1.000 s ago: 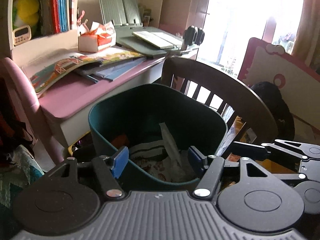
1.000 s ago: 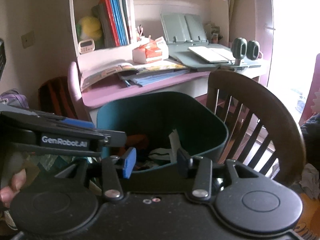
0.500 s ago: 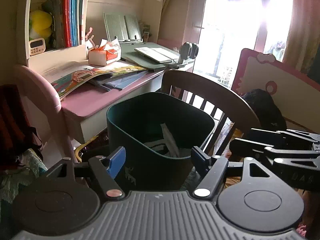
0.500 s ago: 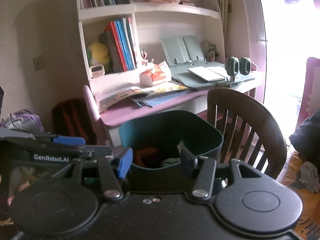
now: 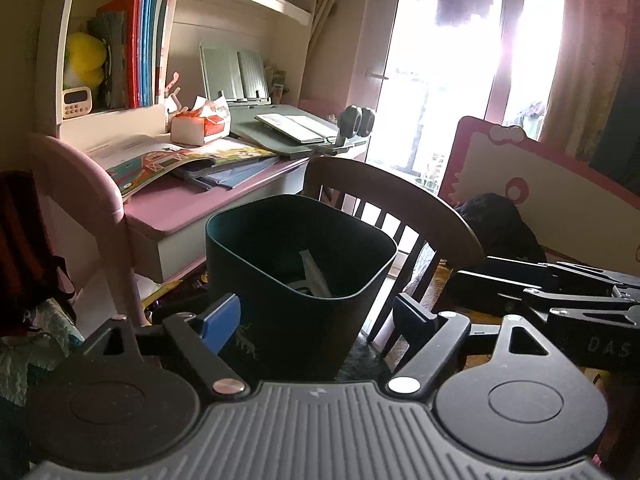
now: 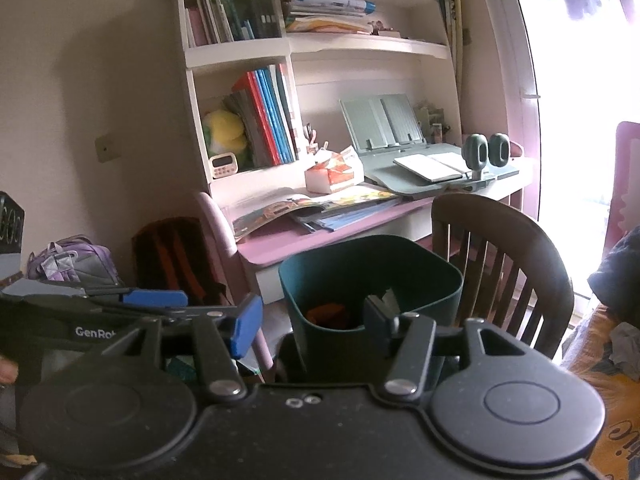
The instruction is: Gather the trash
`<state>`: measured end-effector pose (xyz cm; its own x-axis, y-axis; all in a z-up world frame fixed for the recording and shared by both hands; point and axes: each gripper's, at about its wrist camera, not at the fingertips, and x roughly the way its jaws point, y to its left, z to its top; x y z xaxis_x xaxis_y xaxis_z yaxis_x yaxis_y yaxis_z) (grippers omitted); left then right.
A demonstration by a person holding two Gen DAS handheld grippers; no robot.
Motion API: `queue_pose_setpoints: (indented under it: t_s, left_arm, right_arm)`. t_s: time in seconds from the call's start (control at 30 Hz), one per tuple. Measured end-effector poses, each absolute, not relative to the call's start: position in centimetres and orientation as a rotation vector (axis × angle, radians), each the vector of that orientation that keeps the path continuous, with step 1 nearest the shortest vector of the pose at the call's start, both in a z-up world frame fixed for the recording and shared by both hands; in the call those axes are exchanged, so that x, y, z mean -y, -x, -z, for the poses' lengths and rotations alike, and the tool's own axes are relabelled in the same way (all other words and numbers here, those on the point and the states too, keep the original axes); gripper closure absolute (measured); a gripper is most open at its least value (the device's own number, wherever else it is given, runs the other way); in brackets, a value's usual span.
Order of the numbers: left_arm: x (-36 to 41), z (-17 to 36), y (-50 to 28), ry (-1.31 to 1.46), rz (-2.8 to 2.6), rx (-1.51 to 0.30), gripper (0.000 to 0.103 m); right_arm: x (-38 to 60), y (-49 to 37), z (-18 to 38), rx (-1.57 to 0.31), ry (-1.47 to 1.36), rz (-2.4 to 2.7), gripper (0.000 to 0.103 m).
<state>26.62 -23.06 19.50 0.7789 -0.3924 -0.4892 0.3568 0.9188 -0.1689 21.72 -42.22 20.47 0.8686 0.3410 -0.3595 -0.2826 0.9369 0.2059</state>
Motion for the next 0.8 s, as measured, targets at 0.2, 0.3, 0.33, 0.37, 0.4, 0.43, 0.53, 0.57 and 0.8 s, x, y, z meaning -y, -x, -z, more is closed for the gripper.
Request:
queue_pose_setpoints:
  t_s: [0.2,0.3,0.33,0.37,0.4,0.43,0.53,0.57,0.8]
  left_arm:
    - [22.9,-19.4,-25.4,0.057,0.403,-0.507,0.009]
    - [22.5,-19.5,-24.8,0.084,0.410,-0.483,0.002]
    - [22.4,-19.5,-24.7,0.094,0.415,-0.479,0.002]
    - [22.3,-19.5,-24.5,0.099,0.418,-0.478,0.002]
    - [22.2,-19.5,-24.4,0.103,0.423,-0.477,0.002]
    - [22.2,-19.5,-24.3,0.103,0.429,-0.474,0.002]
    - [22.1,-19.4,-23.9,0.097,0.434,-0.466,0.002]
    - [22.1,-19.4,-23.8,0.098,0.438,-0.465,0.002]
    - [21.8,-19.1,-23.1,0.094,0.454,-0.452,0.002]
  right_arm:
    - [42.3,-20.5,-20.6,-0.386,-0.152,-0.332,0.047]
    - [42.4,-20.0,-20.6,-0.378,-0.153,-0.328,0.047]
    - [42.4,-19.8,-20.6,-0.378,-0.158,-0.330,0.047]
    - [42.5,-19.7,-20.5,-0.377,-0.161,-0.329,0.046]
    - [42.5,-19.5,-20.5,-0.376,-0.165,-0.327,0.046]
    - [42.6,-19.3,-20.4,-0.376,-0.166,-0.325,0.046]
    - [42.6,-18.9,-20.2,-0.376,-0.167,-0.309,0.046]
    - [42.6,-18.7,-20.2,-0.377,-0.168,-0.306,0.046]
    - [42.6,-17.5,-20.4,-0.370,-0.178,-0.284,0.046]
